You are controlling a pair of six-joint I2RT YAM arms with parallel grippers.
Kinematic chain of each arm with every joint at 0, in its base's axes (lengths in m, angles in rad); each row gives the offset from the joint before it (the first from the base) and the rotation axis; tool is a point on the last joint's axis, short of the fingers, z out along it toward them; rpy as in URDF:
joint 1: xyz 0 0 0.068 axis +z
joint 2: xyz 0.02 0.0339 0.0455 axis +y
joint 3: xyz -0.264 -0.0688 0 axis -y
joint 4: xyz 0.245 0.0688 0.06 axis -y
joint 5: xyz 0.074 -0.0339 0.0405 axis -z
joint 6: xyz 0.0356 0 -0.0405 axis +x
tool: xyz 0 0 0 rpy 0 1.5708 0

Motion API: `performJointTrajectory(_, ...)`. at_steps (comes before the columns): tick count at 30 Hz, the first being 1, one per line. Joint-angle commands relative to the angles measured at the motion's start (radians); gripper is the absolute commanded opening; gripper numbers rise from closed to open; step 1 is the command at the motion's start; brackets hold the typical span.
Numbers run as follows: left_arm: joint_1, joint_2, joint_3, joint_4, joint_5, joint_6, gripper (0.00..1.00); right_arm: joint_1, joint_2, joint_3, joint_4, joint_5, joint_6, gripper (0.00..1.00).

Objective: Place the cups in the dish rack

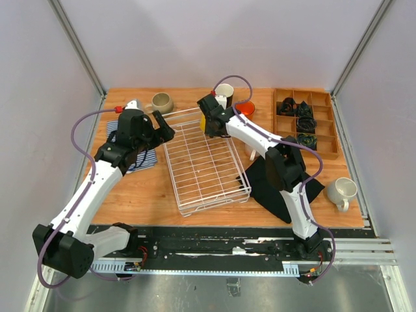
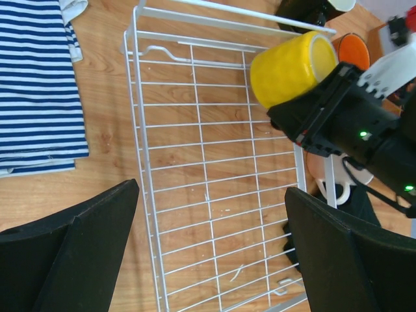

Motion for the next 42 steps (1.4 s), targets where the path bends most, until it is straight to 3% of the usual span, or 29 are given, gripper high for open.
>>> performJointTrajectory(1,0.024,0.000,0.064,0.010,0.029,-0.047,1.00,-0.019,0.024,0.060,0.052,0.029,0.035,0.01)
performJointTrajectory(11,0.025,-0.064,0.028,0.062,0.033,0.022,1.00,-0.027,0.095,0.106,0.070,0.018,0.009,0.01)
performJointTrajectory(12,0.025,-0.059,0.030,0.056,0.036,0.031,1.00,-0.027,0.100,0.107,0.070,0.012,0.008,0.03)
performJointTrajectory(14,0.025,-0.050,0.037,0.049,0.049,0.051,1.00,-0.027,0.106,0.108,0.069,0.002,-0.001,0.22)
performJointTrajectory(16,0.025,-0.044,0.044,0.047,0.052,0.069,1.00,-0.023,0.101,0.103,0.067,0.003,-0.009,0.28)
performJointTrajectory(18,0.025,-0.046,0.046,0.050,0.052,0.087,1.00,-0.018,0.092,0.098,0.065,0.008,-0.022,0.40)
performJointTrajectory(25,0.025,-0.025,0.038,0.056,0.072,0.089,1.00,-0.004,0.022,0.038,0.071,0.014,-0.045,0.51)
performJointTrajectory(38,0.026,0.008,0.042,0.076,0.120,0.136,1.00,-0.002,-0.212,-0.091,0.070,-0.057,-0.058,0.53)
performJointTrajectory(42,0.026,0.034,0.063,0.052,0.187,0.136,1.00,-0.057,-0.283,-0.109,0.062,-0.050,-0.069,0.51)
